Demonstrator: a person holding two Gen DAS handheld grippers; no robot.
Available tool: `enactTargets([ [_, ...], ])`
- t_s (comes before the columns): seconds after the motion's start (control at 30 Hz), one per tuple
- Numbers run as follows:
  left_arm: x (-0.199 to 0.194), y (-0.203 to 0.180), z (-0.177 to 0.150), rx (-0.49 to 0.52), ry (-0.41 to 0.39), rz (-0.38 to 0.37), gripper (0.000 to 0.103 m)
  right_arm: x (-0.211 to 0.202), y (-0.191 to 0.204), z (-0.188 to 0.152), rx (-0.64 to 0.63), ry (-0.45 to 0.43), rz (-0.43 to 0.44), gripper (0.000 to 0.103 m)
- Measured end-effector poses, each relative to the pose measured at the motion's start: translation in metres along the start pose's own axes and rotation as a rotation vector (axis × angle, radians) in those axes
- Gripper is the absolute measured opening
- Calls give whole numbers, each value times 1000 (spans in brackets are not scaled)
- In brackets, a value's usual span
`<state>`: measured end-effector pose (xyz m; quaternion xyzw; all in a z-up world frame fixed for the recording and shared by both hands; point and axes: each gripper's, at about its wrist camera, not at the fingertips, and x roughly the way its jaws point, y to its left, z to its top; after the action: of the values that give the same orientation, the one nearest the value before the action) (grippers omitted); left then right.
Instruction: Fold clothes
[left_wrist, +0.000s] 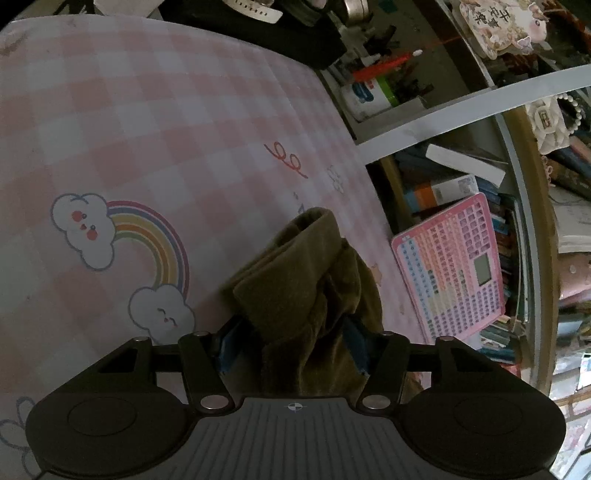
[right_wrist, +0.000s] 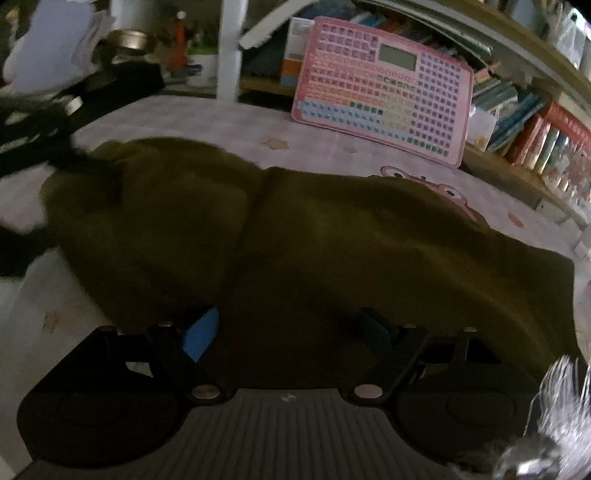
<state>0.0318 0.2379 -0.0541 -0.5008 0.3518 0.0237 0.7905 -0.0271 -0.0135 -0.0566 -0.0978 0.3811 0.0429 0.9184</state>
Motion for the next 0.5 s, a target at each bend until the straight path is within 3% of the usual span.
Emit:
enactTargets([
  [0.03,1,-1,-1,0,-4,10,52,0,1,0,-2,1,0,81],
  [0.13,4,1,-3,-3,-14,40,27,4,-1,3,-15,7,21,81],
  [0.27,-1,-2,-2,-12,-26,34,17,6,-9,4,10,10,66,81],
  [0.33,-12,-21,-7,84,-61,4,16,4,-19,5,54,22,107,81],
  [0.5,-42,-93,-42,489,-157,-37,16,-18,-60,3,118,-41,128,81],
])
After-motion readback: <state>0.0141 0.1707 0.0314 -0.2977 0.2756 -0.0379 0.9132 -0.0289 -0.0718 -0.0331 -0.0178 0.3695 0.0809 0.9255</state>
